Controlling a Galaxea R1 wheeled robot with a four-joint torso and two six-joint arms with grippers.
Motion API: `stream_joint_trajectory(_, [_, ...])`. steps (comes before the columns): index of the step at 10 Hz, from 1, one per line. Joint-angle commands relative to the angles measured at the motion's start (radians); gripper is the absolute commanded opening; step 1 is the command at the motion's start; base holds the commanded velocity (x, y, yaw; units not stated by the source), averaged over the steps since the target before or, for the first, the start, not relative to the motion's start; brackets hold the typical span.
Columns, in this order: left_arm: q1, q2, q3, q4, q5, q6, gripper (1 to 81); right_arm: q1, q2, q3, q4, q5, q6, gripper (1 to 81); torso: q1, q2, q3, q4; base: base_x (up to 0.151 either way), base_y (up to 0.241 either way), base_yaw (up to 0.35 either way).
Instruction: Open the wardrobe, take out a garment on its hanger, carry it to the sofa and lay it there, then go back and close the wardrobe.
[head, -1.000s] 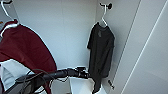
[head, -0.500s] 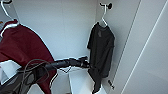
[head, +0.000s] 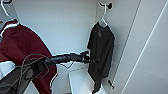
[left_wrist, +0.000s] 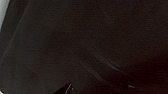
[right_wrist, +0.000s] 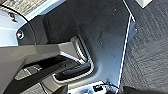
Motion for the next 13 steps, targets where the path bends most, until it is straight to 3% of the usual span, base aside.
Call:
stream_joint_trajectory(1, [-0.228, 0.006, 0.026, -0.070, -0.057, -0.007, 81.1, 0.026, 0.002, 0.009, 0.002, -0.056, 0.001, 81.1, 0.000, 0.000, 0.000, 0.000, 0.000, 0.000, 0.000])
stream_joint_trajectory(2, [-0.247, 0.009, 0.020, -0.100, -0.110, -0.010, 81.1, 0.026, 0.002, 0.008, 0.002, -0.056, 0.001, 81.1, 0.000, 0.000, 0.000, 0.000, 0.000, 0.000, 0.000])
stream_joint_trajectory(7, [-0.315, 0.046, -0.008, -0.206, -0.190, -0.083, 81.1, 0.025, 0.004, 0.006, 0.001, -0.056, 0.001, 81.1, 0.000, 0.000, 0.000, 0.000, 0.000, 0.000, 0.000])
stream_joint_trajectory(13, [-0.347, 0.048, -0.016, -0.206, -0.317, -0.368, 81.1, 0.023, 0.005, 0.011, 0.004, -0.039, 0.004, 81.1, 0.000, 0.000, -0.001, 0.000, 0.000, 0.000, 0.000])
